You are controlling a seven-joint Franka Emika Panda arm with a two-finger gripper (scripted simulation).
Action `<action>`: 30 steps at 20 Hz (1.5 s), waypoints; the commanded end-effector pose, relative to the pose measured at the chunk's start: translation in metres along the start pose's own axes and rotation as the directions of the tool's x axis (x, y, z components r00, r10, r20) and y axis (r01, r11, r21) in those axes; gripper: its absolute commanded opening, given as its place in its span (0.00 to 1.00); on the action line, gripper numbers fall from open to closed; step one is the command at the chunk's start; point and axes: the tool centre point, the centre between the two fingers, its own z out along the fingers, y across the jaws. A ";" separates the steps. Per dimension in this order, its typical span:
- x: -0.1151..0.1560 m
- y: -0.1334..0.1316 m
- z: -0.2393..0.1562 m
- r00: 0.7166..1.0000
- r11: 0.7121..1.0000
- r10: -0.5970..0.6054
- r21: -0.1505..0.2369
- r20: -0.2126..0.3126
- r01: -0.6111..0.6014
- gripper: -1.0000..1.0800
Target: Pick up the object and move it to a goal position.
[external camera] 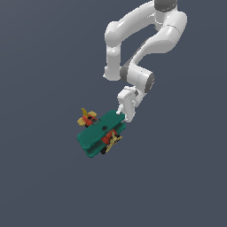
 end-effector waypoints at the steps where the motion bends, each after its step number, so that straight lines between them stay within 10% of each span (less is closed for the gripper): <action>1: 0.001 0.000 0.003 1.000 1.000 0.000 0.000 -0.001 0.000 0.62; 2: 0.001 0.000 0.003 1.000 1.000 0.000 0.000 -0.001 0.000 0.62; 3: 0.001 0.000 0.003 1.000 1.000 0.000 0.000 -0.001 0.000 0.00; 30: 0.033 0.012 -0.057 1.000 1.000 0.000 0.003 0.001 0.000 0.00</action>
